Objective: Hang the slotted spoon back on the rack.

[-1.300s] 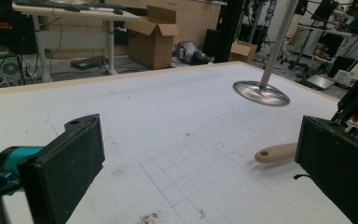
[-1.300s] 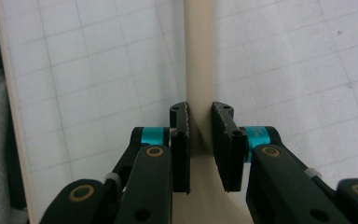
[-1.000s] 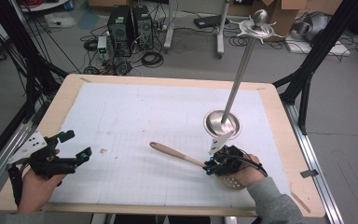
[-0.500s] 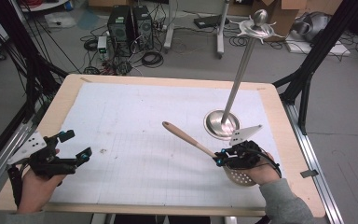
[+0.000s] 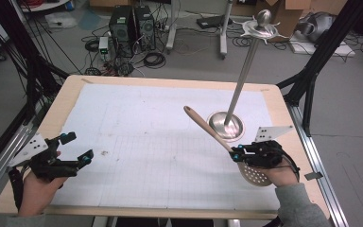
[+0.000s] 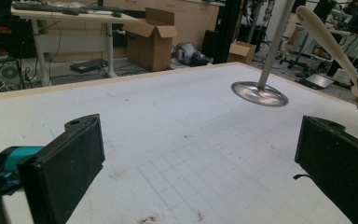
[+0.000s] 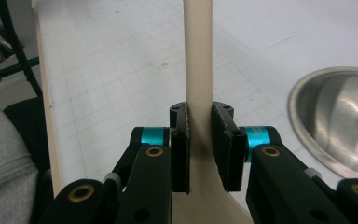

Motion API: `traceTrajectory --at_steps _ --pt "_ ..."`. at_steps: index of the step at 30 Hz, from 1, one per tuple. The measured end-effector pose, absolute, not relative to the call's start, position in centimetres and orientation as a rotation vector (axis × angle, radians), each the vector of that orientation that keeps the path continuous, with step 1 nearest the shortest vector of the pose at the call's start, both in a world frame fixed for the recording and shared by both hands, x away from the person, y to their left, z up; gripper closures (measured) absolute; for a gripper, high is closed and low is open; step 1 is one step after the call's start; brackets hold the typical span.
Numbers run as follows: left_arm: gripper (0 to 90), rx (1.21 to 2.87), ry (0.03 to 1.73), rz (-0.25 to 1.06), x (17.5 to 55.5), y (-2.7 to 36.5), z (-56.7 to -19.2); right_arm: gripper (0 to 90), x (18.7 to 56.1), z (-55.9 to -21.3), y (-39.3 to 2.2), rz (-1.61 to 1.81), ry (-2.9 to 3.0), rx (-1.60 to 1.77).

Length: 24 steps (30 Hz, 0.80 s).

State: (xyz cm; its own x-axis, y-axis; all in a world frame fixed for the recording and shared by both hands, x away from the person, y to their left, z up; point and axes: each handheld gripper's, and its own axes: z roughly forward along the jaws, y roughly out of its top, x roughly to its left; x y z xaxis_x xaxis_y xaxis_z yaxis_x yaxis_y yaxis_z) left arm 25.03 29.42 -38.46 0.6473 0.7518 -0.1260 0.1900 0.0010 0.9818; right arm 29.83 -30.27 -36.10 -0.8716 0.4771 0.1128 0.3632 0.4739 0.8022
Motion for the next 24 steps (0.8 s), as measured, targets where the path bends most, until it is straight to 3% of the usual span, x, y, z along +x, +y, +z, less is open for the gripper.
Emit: traceTrajectory --at_steps 24 --pt "1.8 1.532 0.798 0.508 25.7 28.9 -38.3 78.2 28.2 -33.2 -35.4 1.560 2.342 0.809"
